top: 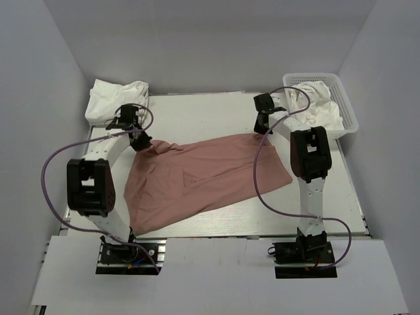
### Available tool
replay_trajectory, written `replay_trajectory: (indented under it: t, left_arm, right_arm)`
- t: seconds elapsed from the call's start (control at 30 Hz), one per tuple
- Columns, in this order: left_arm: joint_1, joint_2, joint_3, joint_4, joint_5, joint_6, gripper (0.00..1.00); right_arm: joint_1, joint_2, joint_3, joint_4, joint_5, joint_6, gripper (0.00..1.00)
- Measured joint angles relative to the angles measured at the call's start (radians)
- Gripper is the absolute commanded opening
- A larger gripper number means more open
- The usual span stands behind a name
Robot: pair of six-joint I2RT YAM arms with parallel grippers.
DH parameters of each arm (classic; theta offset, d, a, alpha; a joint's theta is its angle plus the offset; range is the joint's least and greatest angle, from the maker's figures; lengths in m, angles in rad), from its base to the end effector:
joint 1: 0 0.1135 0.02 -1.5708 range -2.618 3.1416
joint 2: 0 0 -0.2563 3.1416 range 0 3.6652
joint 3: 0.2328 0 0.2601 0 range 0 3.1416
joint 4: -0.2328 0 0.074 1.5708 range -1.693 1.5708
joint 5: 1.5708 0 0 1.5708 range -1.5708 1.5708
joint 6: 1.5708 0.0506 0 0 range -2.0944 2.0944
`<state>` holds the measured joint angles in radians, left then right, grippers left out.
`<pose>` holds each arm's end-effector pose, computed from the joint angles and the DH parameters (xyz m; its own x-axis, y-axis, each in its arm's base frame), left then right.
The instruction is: Fold and stack the t-shirts
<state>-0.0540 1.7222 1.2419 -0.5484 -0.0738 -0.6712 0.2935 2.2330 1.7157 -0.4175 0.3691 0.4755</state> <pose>0.3747 -0.0165 0.1965 -0.6797 -0.5844 -0.4433 -0.5196 0.8102 -0.2714 0.4832 0.1269 0.1451 -0.7143 0.2302 -0.6610 0.2950 0.9554 0.0139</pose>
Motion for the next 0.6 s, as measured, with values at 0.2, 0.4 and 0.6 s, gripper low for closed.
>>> replay_trajectory:
  t: [0.2,0.4,0.6]
  left_arm:
    - [0.0,-0.233,-0.159,-0.041,0.051,-0.039,0.0]
    - [-0.006,-0.452,-0.209,-0.123,0.095,-0.058,0.0]
    - [-0.007,-0.602,-0.304,-0.248,0.163,-0.05,0.0]
  right_arm:
    - [0.002,-0.152,-0.16,0.029,0.003,-0.025,0.0]
    - [0.002,-0.341,-0.299,0.097,0.007,-0.056,0.0]
    - [0.001,-0.425,-0.385,0.153,0.003,-0.1,0.0]
